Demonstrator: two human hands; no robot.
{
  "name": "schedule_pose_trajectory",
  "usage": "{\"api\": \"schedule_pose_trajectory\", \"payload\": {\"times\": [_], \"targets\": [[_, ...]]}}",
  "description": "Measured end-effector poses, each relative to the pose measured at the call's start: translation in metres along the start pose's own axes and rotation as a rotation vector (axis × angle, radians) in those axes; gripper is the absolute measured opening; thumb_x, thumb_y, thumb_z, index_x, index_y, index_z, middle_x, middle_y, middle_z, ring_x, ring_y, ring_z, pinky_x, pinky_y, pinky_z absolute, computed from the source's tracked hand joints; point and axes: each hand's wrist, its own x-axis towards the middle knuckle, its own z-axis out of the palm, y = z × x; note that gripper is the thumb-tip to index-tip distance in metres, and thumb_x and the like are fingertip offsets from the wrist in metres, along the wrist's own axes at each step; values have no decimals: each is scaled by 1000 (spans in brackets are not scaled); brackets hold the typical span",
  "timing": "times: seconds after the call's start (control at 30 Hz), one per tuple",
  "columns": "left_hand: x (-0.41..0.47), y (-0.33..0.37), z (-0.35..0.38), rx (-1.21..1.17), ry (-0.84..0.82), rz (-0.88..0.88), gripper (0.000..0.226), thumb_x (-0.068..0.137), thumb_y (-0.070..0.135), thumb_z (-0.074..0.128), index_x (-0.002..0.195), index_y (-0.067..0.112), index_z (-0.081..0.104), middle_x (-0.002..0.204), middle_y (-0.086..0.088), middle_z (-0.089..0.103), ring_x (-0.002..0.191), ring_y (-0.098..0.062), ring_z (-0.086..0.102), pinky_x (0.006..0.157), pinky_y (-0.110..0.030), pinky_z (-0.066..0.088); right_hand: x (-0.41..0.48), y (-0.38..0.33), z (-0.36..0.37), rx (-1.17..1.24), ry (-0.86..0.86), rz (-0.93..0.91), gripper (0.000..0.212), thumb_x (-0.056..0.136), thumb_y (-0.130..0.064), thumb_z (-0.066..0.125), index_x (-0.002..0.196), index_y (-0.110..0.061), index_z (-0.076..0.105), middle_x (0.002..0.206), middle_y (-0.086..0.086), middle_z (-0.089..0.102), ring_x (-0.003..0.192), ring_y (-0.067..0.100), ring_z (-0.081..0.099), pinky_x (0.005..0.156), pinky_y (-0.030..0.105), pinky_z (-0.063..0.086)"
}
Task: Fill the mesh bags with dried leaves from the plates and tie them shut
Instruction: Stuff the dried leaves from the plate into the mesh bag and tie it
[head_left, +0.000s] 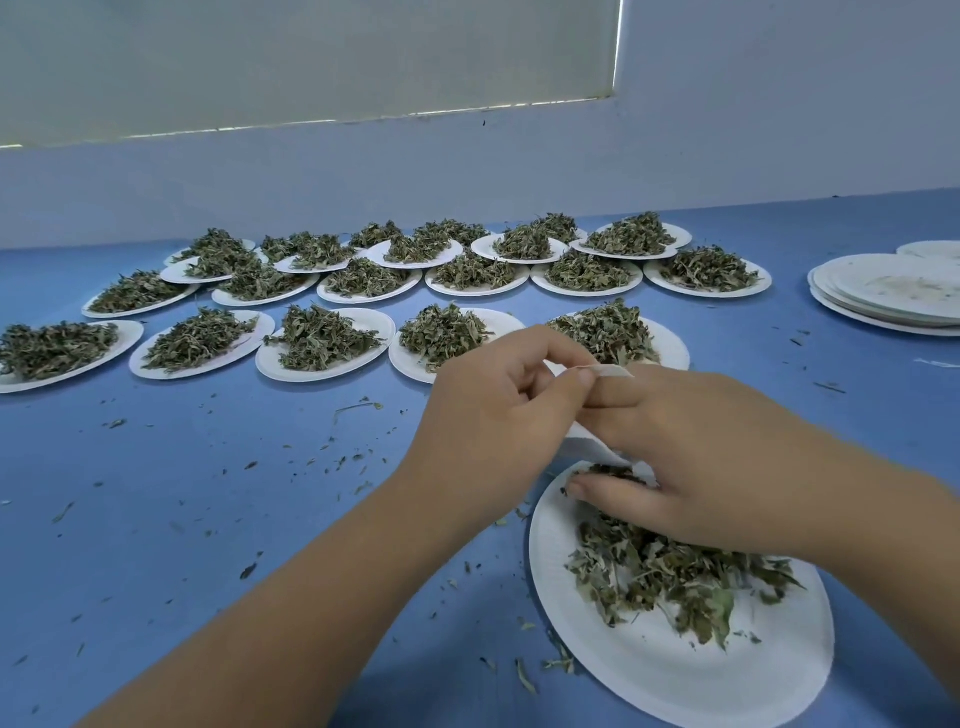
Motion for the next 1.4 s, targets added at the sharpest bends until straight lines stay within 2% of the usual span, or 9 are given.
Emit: {"api": "schedule_pose_trajectory", "payload": {"times": [0.17,0.33,0.43,0.53,0.67,0.83,1.03,1.27,1.4], "targets": [[2,-1,-3,33,69,2,14,91,12,62,81,21,68,43,9,38,38,-4,34,42,-9,27,-3,5,-8,125,117,-10,24,90,-39,53,103,-28,70,112,-21,62,93,2,58,63,29,51],[5,-5,-8,-3,92,-34,15,91,19,63,79,26,68,45,8,40,44,-8,35,42,-30,36,-5,5,-19,113,195,46,23,88,-41,52,89,-30,74,96,-19,66,83,7,62,57,33,50],[3,-4,-3,-48,16,-7,19,92,15,62,79,28,68,52,-10,48,42,-17,38,43,-19,32,-3,2,-11,86,92,28,25,87,-42,49,90,-29,71,98,-22,63,81,7,59,56,34,49],[2,-4,1,-53,-30,-8,16,91,17,62,81,28,68,64,-23,54,53,-33,47,47,-25,37,0,-1,-2,103,65,35,20,89,-39,52,89,-28,69,94,-20,60,73,7,54,54,33,46],[4,-8,-5,4,28,1,16,91,15,63,80,25,68,60,-12,58,48,-15,48,47,-20,38,0,6,-8,340,116,59,29,89,-45,50,98,-30,73,106,-21,65,86,1,59,64,20,47],[7,-11,-11,-1,64,-26,11,91,18,62,82,21,67,47,9,42,40,-5,34,43,-16,31,4,21,-26,684,270,203,3,83,-24,72,80,-24,73,81,-8,65,67,12,56,60,20,43],[6,-10,-14,82,93,24,17,90,15,63,78,27,68,55,-9,43,44,-4,33,43,-13,29,-9,38,-25,684,-173,250,16,80,-36,74,91,-35,62,72,-9,61,60,9,52,58,20,45],[4,-12,-9,206,134,80,15,88,14,63,80,26,67,62,-8,50,48,-8,40,46,-9,31,-32,50,-27,844,-112,356,40,67,-60,72,96,-39,52,72,-8,57,60,11,48,58,31,45],[4,-14,-9,337,139,150,15,90,10,63,83,23,66,61,-6,48,50,-23,41,46,-7,29,-38,51,-36,618,-397,448,51,58,-79,61,97,-49,49,91,-32,57,65,-1,57,59,18,45]]}}
